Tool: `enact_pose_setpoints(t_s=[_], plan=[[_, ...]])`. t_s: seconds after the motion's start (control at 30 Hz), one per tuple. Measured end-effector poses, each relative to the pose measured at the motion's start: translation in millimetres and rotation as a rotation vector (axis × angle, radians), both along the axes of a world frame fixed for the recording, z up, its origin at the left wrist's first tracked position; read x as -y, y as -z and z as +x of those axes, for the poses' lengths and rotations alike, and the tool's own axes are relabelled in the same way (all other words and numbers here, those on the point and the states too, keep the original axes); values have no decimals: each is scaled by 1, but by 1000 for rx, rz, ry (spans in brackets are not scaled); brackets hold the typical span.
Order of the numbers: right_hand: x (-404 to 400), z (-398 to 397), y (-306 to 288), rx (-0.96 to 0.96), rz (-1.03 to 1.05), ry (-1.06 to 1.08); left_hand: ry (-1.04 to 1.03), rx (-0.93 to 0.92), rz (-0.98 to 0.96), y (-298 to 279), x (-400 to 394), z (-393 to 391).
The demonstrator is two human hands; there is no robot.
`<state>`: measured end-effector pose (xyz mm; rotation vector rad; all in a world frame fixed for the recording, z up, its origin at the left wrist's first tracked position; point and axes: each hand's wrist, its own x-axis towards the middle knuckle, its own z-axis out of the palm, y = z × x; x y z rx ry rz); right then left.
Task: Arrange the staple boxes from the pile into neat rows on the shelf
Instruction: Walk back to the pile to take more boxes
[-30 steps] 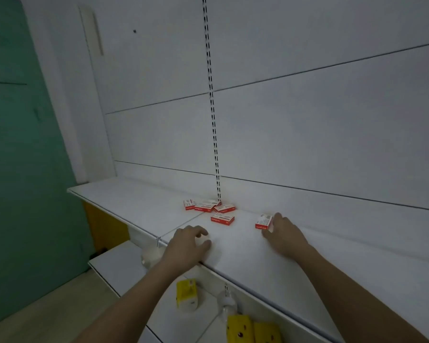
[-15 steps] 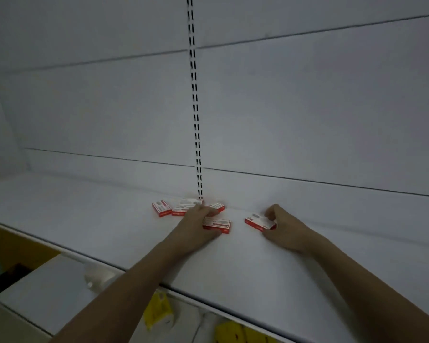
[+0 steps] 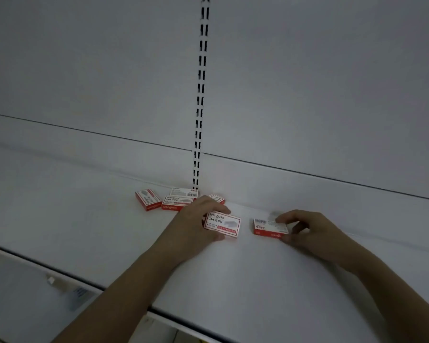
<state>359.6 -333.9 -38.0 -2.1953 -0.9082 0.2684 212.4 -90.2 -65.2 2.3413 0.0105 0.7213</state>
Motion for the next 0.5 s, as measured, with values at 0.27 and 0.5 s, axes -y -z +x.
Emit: enact_pose_setpoints(t_s=[0.27, 0.5], plan=[[-4, -1, 4, -1, 2, 117, 2, 11, 22, -3, 1, -1], [-5, -8, 7, 126, -1, -5, -26, -11, 19, -5, 1, -2]])
